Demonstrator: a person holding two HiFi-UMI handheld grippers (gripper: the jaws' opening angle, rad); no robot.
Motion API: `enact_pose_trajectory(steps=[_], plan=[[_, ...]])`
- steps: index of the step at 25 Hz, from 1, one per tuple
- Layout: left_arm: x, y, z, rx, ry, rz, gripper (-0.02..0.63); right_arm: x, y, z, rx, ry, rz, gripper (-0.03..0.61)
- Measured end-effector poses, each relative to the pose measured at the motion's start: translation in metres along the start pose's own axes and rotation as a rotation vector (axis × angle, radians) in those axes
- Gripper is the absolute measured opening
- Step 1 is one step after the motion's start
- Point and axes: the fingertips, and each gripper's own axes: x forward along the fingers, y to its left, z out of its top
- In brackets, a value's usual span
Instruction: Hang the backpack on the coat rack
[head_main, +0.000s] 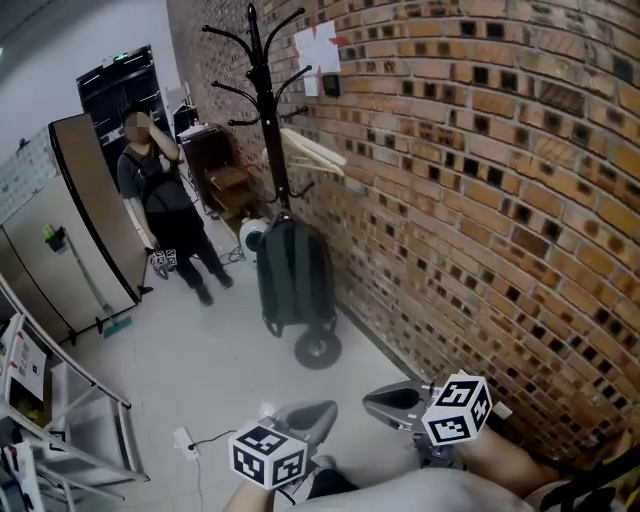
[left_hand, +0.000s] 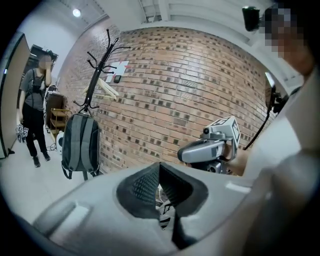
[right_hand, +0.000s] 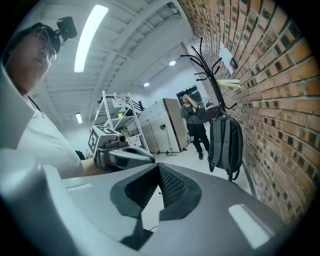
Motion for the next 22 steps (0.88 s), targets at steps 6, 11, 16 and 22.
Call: enact_pose_trajectory(steps=[6,11,16,22], plan=[[-0.006,-0.023,0.003,-0.003,-0.011,0.011,0.002,-0.013,0.019,0.000,-0.010,-0.014,0.022,-0.002],[-0.007,-0.026,0.005,0.010,-0.019,0.049,0.002,-0.015,0.017,-0.001,0.003,-0.019,0.025,-0.002],[-0.009,-0.024,-0.002,-0.021,-0.002,0.056,0.002,-0.014,0.020,-0.006,0.018,-0.018,0.034,-0.002],[-0.009,-0.028,0.001,0.001,0.005,0.066,0.002,-0.017,0.020,-0.002,0.004,-0.034,0.038,-0.002]])
